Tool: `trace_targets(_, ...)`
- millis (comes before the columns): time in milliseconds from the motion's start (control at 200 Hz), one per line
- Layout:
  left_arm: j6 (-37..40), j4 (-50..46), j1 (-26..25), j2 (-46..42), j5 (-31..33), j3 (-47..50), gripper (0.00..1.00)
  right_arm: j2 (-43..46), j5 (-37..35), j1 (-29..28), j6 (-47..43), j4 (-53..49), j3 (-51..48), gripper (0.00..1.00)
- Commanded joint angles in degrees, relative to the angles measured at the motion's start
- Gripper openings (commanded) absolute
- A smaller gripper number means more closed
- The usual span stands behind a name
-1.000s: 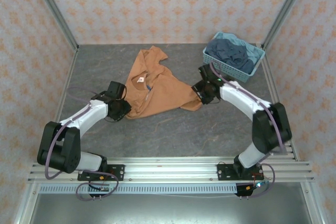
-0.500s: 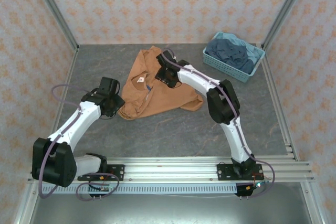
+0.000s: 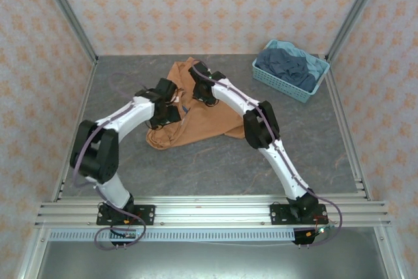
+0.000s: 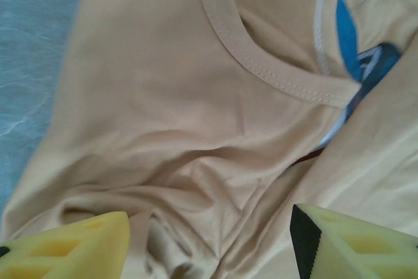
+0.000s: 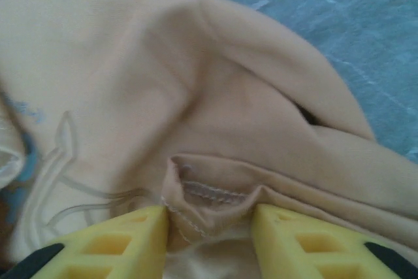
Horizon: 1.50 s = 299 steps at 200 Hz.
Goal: Fold and stack the t-shirts
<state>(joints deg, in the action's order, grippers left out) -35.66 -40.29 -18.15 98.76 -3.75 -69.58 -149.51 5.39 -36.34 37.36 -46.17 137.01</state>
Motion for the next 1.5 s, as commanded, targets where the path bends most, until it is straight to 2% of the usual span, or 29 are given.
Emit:
trace_targets(0,3.8,-4.4,-0.2,3.7,5.4,-3.1,0.67,0.5,-2.2,-0.1,0.2,-6.6,-1.6,0.3)
trace_targets(85,4.4,-4.2,-0.3,7.8,5.0,-5.5,0.63,0.9,-2.7,0.4,0.2,-8.2,-1.7,0.15)
trace_targets(145,4.5,-4.2,-0.4,10.2,4.8,-7.0,0.55,1.9,-3.1,0.8,0.1,-8.5,-2.4,0.05)
trace_targets(185,4.4,-4.0,-0.4,11.5,4.9,-7.4,0.45,3.1,-3.4,1.1,0.1,-8.0,-3.5,0.0)
trace_targets(255,3.8,-3.6,-0.4,12.5,6.1,-7.4,0.19,5.7,-4.0,1.8,-0.2,-6.7,-5.8,0.0)
trace_targets(330,3.0,-3.0,-0.3,11.6,7.4,-7.2,0.0,8.6,-4.3,2.6,-0.6,-5.9,-7.4,0.0)
trace_targets(495,0.6,-1.3,1.3,6.3,6.5,-6.5,0.0,15.7,-5.0,5.1,-2.2,-4.9,-10.7,0.0)
trace_targets(776,-9.3,9.3,7.6,-4.4,-3.3,-2.6,0.0,24.9,-3.4,10.8,-5.6,-3.6,-11.2,0.0)
trace_targets(916,-12.8,11.3,10.5,-9.2,-4.3,-1.7,0.0,29.6,-4.1,12.3,-6.3,-5.3,-9.4,0.0)
trace_targets(996,-13.8,10.4,12.0,-11.8,-3.6,-0.3,0.0,34.2,-5.5,12.2,-6.2,-6.7,-11.5,0.0)
trace_targets(1126,-14.4,9.1,15.4,-15.6,-2.8,4.5,0.0,46.7,-9.1,12.1,-3.4,-6.0,-26.7,0.0)
trace_targets(1206,-14.7,8.6,17.3,-17.7,-3.0,8.5,0.0,57.0,-11.5,11.9,-1.6,-3.5,-42.0,0.0)
trace_targets(1296,-13.9,9.2,18.8,-18.0,-4.2,12.3,0.0,66.2,-11.2,11.9,0.6,1.1,-59.1,0.0)
trace_targets(1396,-12.7,11.2,18.9,-16.4,-4.2,15.5,0.0,71.4,-9.4,12.0,2.3,6.8,-74.1,0.0)
trace_targets(1491,-11.7,11.8,19.7,-12.9,-3.6,16.8,0.0,72.0,-6.0,12.6,5.5,13.1,-84.1,0.0)
